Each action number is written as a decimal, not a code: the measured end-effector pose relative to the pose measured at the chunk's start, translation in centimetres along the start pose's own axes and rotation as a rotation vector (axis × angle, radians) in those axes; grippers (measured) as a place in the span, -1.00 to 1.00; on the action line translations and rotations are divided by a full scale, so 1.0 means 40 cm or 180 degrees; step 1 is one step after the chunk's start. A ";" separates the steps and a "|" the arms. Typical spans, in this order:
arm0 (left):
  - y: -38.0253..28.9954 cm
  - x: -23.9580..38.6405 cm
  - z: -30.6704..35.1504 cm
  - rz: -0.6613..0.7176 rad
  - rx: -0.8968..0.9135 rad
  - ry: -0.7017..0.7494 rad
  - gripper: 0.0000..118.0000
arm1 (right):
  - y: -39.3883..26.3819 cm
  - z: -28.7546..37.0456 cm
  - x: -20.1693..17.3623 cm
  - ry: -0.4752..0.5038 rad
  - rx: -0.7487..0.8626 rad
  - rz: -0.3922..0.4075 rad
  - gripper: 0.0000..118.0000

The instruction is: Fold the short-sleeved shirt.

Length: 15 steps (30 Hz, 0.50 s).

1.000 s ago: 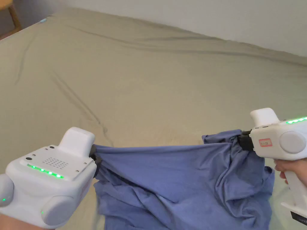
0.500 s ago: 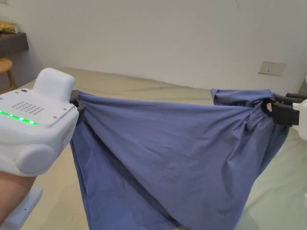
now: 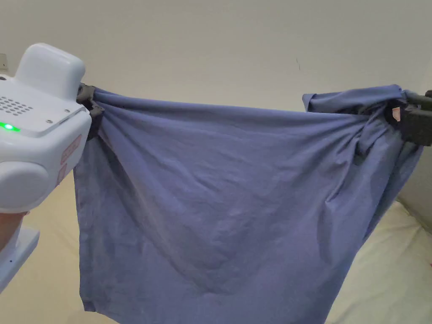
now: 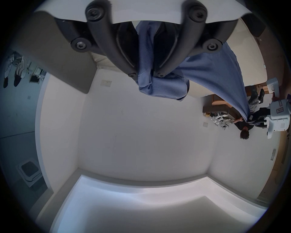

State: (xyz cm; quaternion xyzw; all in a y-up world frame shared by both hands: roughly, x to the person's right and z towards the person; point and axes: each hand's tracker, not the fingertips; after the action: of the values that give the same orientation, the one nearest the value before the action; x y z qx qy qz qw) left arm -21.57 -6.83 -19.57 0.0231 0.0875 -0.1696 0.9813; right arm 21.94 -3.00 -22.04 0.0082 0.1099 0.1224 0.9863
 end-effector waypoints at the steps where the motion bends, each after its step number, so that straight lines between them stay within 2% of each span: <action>1: 0.016 -0.003 0.002 -0.0027 0.0030 0.0011 -0.89 | 0.013 0.009 0.002 -0.0010 0.0039 -0.0001 -0.73; 9: 0.141 -0.037 -0.017 -0.0120 0.0255 0.0013 -0.89 | 0.107 0.025 0.025 -0.0164 0.0202 0.0159 -0.73; 15: 0.174 -0.034 -0.083 -0.0118 0.0219 -0.0054 -0.89 | 0.129 -0.019 0.036 -0.0350 0.0182 0.0325 -0.73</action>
State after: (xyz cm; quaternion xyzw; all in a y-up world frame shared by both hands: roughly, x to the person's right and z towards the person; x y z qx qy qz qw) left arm -21.01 0.42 -22.47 0.0539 0.0737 -0.1909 0.9774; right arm 21.90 2.34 -22.88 0.0487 0.0585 0.1687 0.9827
